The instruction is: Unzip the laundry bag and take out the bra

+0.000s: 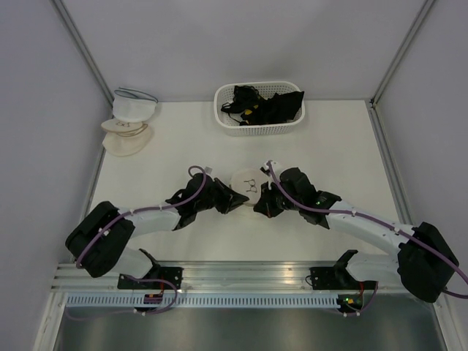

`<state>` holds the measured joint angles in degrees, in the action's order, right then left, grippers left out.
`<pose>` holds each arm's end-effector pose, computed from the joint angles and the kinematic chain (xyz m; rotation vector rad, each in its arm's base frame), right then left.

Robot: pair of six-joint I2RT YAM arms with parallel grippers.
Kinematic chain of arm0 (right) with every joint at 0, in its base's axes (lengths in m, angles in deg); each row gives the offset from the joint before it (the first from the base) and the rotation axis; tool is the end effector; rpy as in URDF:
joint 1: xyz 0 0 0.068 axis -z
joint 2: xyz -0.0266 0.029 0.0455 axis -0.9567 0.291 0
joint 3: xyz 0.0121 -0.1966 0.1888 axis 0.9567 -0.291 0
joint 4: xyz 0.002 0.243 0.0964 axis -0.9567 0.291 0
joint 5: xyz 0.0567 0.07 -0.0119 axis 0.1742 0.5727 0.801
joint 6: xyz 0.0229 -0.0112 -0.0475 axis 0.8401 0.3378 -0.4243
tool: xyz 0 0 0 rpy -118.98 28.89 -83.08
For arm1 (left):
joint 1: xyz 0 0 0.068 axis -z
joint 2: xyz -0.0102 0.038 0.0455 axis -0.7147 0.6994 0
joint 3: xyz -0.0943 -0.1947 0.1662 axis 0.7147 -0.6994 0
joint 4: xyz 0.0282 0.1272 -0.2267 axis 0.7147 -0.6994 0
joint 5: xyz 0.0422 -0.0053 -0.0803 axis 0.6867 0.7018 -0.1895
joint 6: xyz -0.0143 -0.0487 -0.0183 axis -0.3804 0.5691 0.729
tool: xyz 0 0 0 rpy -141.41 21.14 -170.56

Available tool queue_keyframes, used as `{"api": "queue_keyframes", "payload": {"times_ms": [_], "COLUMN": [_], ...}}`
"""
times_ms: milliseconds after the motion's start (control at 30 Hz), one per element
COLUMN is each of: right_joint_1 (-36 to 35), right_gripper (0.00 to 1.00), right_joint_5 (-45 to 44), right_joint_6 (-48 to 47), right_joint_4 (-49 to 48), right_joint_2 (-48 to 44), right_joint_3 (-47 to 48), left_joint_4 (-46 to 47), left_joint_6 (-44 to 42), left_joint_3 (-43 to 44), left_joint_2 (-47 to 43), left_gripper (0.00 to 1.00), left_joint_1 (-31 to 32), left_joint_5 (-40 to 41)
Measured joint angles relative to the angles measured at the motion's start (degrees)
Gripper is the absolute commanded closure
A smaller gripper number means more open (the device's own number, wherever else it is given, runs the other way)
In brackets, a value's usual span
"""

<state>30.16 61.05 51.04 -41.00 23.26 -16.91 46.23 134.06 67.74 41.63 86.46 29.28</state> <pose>0.1784 0.1794 0.2196 -0.6055 2.2497 0.9081 0.2004 -0.1836 0.1671 -0.7999 2.3402 -1.4351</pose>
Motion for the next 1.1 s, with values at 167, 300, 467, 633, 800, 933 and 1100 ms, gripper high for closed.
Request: {"api": "queue_keyframes", "payload": {"times_ms": [167,300,467,633,800,933,1100], "right_joint_1": [-0.11,-0.11,-0.11,-0.11,-0.13,-0.22,-0.13], "right_gripper": [0.99,1.0,1.0,1.0,1.0,1.0,1.0], "right_joint_5": [-5.38,-11.72,-20.81,-30.29,-36.24,-37.66,-36.3], "right_joint_6": [-0.66,-0.76,0.33,1.79,3.3,3.5,2.91], "right_joint_4": [5.95,11.8,15.54,17.33,17.05,16.57,14.82], "right_joint_2": [0.17,1.05,2.34,8.39,9.57,5.86,1.22], "right_joint_3": [2.03,5.42,6.47,8.46,8.9,8.81,7.93], "left_joint_4": [1.73,1.97,0.9,-2.34,-9.92,-19.21,-25.0], "left_joint_6": [-1.44,-4.57,-11.04,-19.41,-28.89,-38.32,-47.08], "left_joint_3": [0.87,2.78,8.24,14.47,21.53,31.19,41.86], "left_joint_2": [2.97,4.74,7.63,10.99,14.67,18.12,22.05], "left_gripper": [0.98,0.98,0.98,0.98,0.98,0.98,0.94], "left_joint_1": [-1.84,-4.28,-6.58,-8.41,-11.54,-12.81,-13.29], "left_joint_5": [-2.95,-6.12,-11.34,-17.29,-23.17,-25.57,-27.78]}}
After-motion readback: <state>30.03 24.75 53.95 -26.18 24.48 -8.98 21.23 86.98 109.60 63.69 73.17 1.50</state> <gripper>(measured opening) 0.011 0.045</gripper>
